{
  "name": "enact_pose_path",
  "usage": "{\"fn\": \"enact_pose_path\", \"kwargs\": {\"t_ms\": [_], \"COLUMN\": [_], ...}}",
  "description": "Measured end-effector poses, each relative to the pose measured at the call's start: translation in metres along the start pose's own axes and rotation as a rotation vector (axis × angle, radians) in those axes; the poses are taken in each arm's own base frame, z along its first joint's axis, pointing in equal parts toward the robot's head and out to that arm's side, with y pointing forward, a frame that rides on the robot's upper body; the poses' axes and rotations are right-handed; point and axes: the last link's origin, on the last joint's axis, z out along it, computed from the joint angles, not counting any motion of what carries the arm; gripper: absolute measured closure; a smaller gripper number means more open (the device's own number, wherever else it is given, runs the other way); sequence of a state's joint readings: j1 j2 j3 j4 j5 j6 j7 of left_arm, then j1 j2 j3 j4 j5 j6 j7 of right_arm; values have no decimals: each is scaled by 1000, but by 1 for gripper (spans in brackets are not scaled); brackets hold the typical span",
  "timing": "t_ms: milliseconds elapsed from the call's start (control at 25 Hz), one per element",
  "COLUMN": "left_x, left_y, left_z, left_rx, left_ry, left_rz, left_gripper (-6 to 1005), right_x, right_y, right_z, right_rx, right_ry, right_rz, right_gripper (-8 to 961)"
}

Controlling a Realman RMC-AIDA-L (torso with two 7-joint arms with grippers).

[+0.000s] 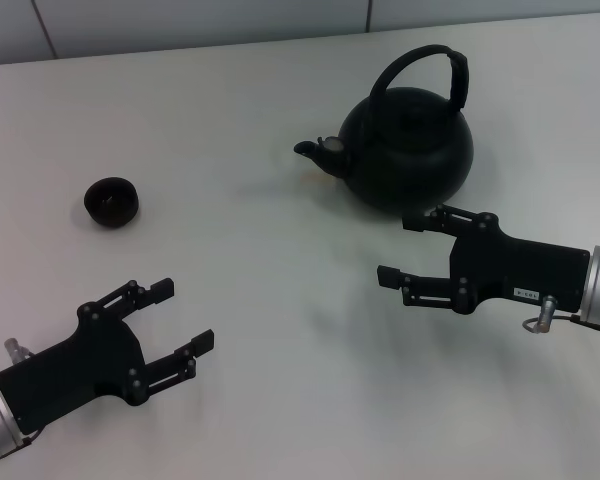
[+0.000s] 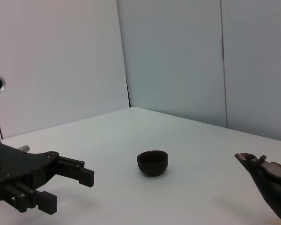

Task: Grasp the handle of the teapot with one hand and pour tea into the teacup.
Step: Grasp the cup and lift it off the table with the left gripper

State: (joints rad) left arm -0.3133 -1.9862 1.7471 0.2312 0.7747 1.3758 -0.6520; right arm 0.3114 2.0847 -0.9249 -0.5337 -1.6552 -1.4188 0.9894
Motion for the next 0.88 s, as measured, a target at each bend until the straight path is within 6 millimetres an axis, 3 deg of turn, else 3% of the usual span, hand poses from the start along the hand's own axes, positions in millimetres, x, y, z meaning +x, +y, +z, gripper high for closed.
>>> {"fn": "enact_pose_path", "kwargs": {"t_ms": [520, 680, 880], "left_x": [6, 19, 24], "left_y": [-10, -45, -63], "left_z": [-3, -12, -2], "left_rx": [66, 270, 342], "left_ry": [35, 102, 53], "left_rz": [5, 3, 37], "left_gripper": [209, 208, 207], "right_x": [0, 0, -1], "right_y": [0, 1, 1], "right_z": [0, 1, 2], "right_rx": [-1, -11, -12], "right_ry": [0, 4, 4], "right_rz": [0, -3, -6], "right_gripper": [129, 129, 130]}}
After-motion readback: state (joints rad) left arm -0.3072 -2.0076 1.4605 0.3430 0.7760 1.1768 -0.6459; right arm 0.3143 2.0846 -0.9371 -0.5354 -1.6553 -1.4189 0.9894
